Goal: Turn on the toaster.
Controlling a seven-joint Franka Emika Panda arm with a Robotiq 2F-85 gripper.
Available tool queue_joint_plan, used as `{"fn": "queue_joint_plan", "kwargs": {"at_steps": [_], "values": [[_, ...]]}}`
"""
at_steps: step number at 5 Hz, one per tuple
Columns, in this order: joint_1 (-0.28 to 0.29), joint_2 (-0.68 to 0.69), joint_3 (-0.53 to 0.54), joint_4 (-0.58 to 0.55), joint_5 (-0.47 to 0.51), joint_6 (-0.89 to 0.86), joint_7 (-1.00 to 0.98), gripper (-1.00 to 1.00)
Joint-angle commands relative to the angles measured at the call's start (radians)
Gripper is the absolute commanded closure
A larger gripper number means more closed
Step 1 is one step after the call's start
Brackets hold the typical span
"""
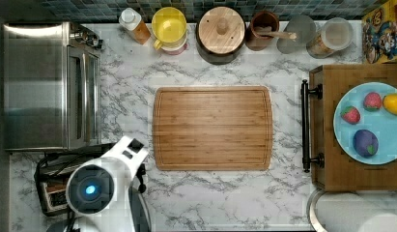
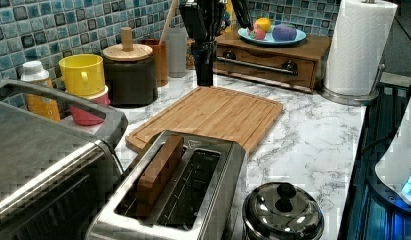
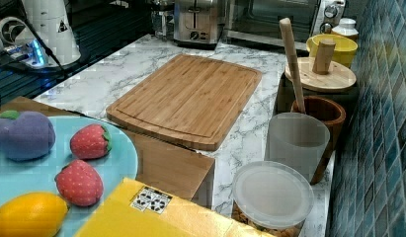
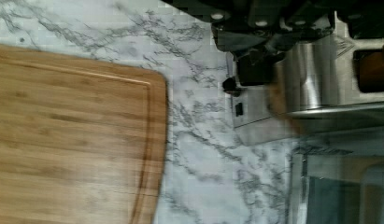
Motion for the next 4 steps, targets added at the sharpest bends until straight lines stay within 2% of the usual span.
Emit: {"fn": "queue_joint_plan", "kwargs": {"at_steps": [1,2,3,4], "values": [[-0.008,0.058,-0.030,-0.042,0.006,0.060,-0.013,1.00],[-0.013,0.063,-0.045,-0.057,0.055,0.084,-0.050,1.00],[0.013,0.065,-0.036,-0.076,0.121,0.100,-0.116,1.00],[0.039,0.098,-0.023,-0.070,0.101,0.101,-0.112,1.00]]}}
